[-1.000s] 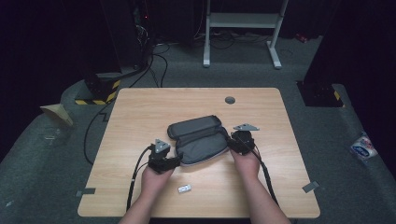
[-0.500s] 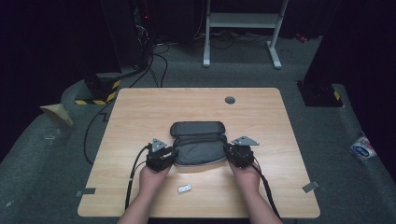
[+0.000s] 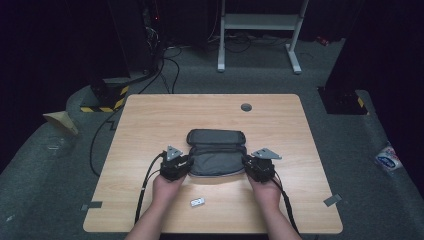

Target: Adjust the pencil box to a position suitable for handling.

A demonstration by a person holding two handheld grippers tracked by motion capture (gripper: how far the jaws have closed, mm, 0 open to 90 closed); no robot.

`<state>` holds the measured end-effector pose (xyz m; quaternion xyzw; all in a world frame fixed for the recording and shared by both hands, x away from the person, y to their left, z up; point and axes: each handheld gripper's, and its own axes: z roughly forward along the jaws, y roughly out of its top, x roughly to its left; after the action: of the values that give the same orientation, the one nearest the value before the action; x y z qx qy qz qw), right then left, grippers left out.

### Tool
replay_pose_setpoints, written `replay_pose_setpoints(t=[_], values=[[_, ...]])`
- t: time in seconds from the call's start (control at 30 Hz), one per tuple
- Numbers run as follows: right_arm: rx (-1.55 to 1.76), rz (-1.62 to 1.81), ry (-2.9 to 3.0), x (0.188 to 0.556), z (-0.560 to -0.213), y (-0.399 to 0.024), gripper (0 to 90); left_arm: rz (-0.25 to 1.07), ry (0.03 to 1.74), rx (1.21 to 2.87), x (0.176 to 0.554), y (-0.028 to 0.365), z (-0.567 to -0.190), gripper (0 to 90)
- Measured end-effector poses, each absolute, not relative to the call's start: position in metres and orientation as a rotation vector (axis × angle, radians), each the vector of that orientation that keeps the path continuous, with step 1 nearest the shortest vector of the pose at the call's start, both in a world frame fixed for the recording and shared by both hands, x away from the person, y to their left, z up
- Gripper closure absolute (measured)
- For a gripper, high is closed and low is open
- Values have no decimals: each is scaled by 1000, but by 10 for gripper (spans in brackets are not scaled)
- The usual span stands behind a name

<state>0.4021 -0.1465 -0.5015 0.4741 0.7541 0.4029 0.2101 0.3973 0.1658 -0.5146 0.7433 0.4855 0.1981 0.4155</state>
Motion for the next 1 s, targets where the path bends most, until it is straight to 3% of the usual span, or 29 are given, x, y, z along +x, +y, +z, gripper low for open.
replay_pose_setpoints(t=[0.2,0.6,1.0], values=[[1353,1145,2077,395,-493,-149,652,536,1178,1905,391,176,-505,540],[1277,1121,2090,386,-478,-138,527,555,1145,1819,374,188,-485,408],[1222,1143,2101,372,-479,-146,516,605,1176,1860,360,229,-488,394]])
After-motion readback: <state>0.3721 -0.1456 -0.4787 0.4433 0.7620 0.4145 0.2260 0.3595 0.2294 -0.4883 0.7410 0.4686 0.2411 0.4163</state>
